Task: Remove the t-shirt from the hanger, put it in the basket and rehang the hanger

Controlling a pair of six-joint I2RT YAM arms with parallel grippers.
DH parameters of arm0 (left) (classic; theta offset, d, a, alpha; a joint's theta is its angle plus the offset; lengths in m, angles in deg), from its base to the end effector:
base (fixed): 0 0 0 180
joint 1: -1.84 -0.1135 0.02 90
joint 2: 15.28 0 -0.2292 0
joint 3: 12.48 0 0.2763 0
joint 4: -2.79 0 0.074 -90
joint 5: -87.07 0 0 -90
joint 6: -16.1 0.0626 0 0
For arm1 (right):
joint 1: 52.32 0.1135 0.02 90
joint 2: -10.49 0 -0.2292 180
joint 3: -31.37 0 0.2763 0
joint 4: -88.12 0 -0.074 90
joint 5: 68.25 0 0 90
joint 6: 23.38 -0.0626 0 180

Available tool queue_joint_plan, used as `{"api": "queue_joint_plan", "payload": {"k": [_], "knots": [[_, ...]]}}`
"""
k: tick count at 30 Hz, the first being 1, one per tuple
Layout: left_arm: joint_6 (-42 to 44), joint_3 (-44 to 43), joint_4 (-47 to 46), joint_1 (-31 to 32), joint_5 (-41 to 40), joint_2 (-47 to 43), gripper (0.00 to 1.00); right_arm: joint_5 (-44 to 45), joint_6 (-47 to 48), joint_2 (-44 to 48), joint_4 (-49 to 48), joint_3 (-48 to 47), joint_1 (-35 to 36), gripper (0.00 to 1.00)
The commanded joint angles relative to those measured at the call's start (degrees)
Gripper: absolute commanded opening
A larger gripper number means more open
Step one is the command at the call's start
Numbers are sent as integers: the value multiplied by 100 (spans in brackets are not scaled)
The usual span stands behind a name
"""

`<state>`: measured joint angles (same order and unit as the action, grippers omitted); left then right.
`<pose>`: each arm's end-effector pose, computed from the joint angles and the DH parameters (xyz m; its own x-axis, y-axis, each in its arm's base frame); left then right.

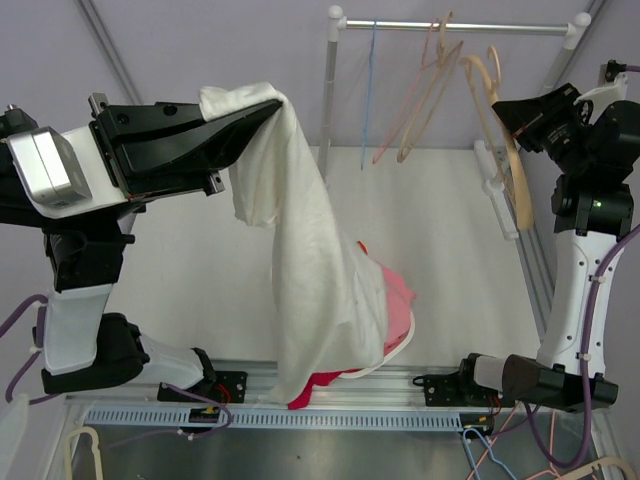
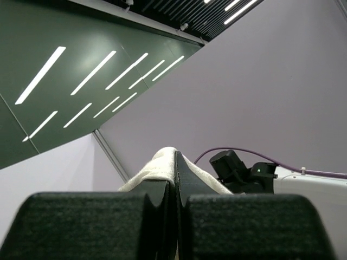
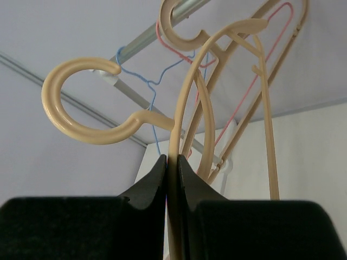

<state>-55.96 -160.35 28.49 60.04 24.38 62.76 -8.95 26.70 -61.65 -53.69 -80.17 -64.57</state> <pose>0.0603 -0.1518 0.6873 0.6351 -0.5050 -0.5845 0.7705 0.3615 0.5250 0.2912 -0.0305 0.5097 -0.1872 0.6053 -0.7737 -0.2559 0.7304 0.6333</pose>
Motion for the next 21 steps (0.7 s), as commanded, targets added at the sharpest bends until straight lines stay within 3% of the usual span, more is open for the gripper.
{"api": "queue_joint_plan", "payload": {"k": [1, 5, 10, 17, 20, 21], "knots": [[211, 59, -780, -63, 168, -34, 1, 205, 82, -291, -366, -242, -102, 0], [316, 59, -799, -63, 38, 194, 1, 266, -173, -966, -780, -575, -146, 0], [378, 814, -1000, -159, -208, 431, 1, 441, -726, -1504, -1307, -743, -190, 0], [-623, 2255, -1719, -651, -182, 756, 1, 793, -824, -1839, -1686, -1147, -190, 0], [-1072, 3018, -1800, -713, -769, 949, 1, 925, -798, -1909, -1686, -1306, -199, 0], [-1194, 3404, -1913, -722, -1302, 976, 1, 934, -780, -1935, -1686, -1349, -199, 0]]}}
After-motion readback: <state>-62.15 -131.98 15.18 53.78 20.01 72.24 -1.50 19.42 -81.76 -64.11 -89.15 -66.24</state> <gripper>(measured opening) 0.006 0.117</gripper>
